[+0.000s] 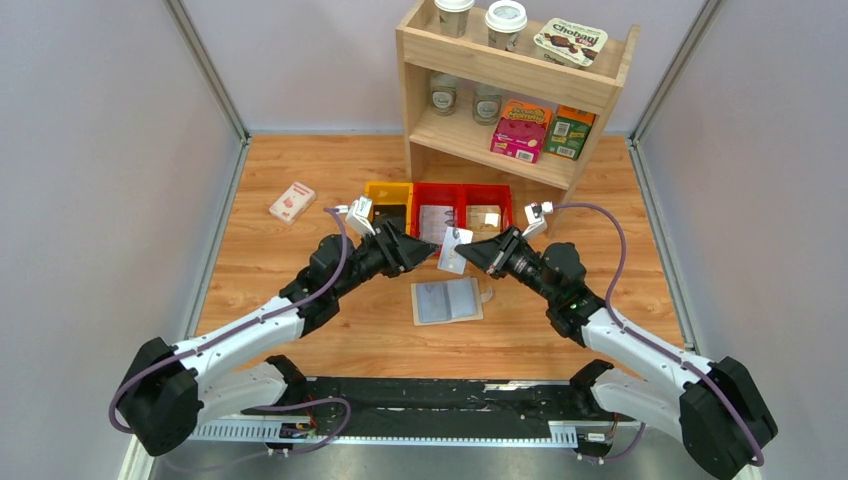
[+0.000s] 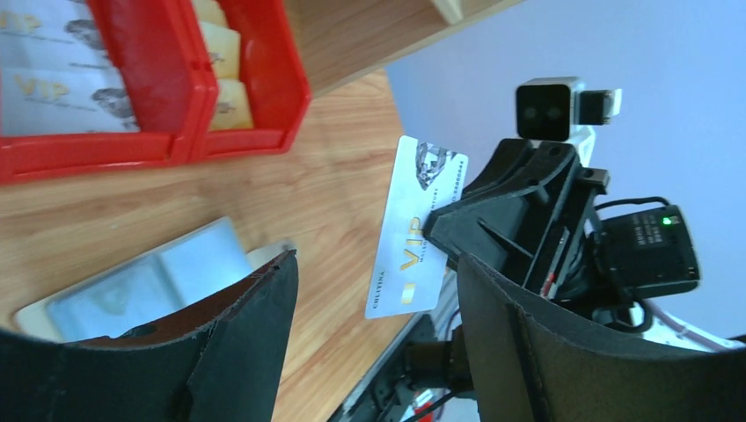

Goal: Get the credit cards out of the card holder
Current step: Remove the credit card from the card holder.

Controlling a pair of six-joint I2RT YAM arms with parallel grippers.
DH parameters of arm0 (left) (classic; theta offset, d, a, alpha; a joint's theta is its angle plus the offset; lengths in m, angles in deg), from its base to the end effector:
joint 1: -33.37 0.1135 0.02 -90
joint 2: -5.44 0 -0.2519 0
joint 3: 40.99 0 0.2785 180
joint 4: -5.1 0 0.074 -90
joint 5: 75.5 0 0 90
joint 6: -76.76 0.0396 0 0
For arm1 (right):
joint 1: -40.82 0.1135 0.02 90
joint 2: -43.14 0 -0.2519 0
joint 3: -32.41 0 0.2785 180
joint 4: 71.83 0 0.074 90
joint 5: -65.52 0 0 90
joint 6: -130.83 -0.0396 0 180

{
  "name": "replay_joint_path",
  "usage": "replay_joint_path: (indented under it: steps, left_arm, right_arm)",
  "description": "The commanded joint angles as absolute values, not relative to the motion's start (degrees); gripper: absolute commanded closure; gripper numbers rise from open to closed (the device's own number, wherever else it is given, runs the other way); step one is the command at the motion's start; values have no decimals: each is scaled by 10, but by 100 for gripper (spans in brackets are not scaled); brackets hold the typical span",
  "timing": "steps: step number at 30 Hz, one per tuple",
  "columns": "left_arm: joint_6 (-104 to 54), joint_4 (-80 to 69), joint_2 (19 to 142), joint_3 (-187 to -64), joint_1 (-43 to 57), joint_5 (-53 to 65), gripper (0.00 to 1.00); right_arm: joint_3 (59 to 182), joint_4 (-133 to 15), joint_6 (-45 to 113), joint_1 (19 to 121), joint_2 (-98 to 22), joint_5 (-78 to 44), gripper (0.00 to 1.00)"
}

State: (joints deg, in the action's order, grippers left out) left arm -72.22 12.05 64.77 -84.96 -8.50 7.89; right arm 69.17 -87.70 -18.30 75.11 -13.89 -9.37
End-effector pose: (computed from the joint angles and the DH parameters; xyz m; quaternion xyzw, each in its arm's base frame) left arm 0.1996 -0.1851 0.2398 -0.0752 0.7530 -0.5306 0.3819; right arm 0.2057 0.1528 0.2197 0.0692 0.7296 0.5564 0.3916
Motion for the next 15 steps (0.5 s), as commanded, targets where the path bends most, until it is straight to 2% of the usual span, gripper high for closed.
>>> replay_joint_path:
  steps: [1, 6, 9, 11, 15]
  left_arm:
    - [-773, 242, 671, -841, -86, 46, 26]
    - [-796, 287, 713, -843, -88, 6, 30]
    - [-797, 303, 724, -844, -89, -4, 38]
    - [-801, 313, 730, -842, -89, -10, 45]
    - [-809, 336, 739, -836, -89, -16, 67]
  right_arm:
    - [723, -944, -202, 758, -148, -114, 100]
    - [724, -960, -210, 759, -157, -113, 100]
    - [726, -962, -210, 759, -159, -115, 100]
    - [729, -963, -209, 759, -161, -115, 100]
    - [728, -964, -210, 759, -163, -117, 100]
